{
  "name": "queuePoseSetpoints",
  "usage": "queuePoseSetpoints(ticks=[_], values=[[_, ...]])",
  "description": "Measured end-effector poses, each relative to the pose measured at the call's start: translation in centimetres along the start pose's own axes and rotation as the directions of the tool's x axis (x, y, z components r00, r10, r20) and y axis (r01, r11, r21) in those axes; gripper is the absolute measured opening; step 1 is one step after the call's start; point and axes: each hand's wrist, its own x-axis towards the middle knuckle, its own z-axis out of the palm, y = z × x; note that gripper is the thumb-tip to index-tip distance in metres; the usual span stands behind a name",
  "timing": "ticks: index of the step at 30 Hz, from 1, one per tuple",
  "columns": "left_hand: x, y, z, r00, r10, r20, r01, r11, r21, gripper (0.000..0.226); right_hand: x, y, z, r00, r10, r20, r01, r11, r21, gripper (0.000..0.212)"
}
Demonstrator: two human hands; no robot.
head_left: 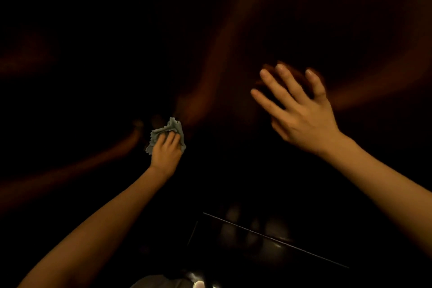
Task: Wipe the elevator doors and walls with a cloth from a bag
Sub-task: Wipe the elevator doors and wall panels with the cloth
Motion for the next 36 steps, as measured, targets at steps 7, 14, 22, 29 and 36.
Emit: queuePoseSetpoints(ticks=[7,14,22,29,36], values=[[0.9,0.3,4.1,0.977,0.024,-0.211,-0.012,0.998,0.055,0.036,-5.0,-9.8,3.0,0.982,-0.131,0.138,0.092,0.962,0.259,0.064],[0.8,6.3,11.4,0.941,0.007,-0.338,-0.01,1.0,-0.006,0.027,-12.3,-23.1,9.6,0.956,-0.199,0.214,0.098,0.907,0.409,0.067],[-0.2,13.0,24.1,0.918,0.045,-0.394,-0.01,0.996,0.091,0.029,-17.1,-32.9,18.1,0.981,-0.132,0.139,0.069,0.92,0.386,0.059],[0.1,19.0,32.6,0.935,0.043,-0.353,0.01,0.989,0.146,0.026,-21.4,-38.5,25.0,0.994,-0.097,0.054,0.081,0.966,0.247,0.051],[0.3,23.9,40.0,0.969,0.064,-0.24,-0.024,0.986,0.165,0.035,-24.1,-41.7,29.0,0.998,-0.067,-0.014,0.068,0.995,0.077,0.052]])
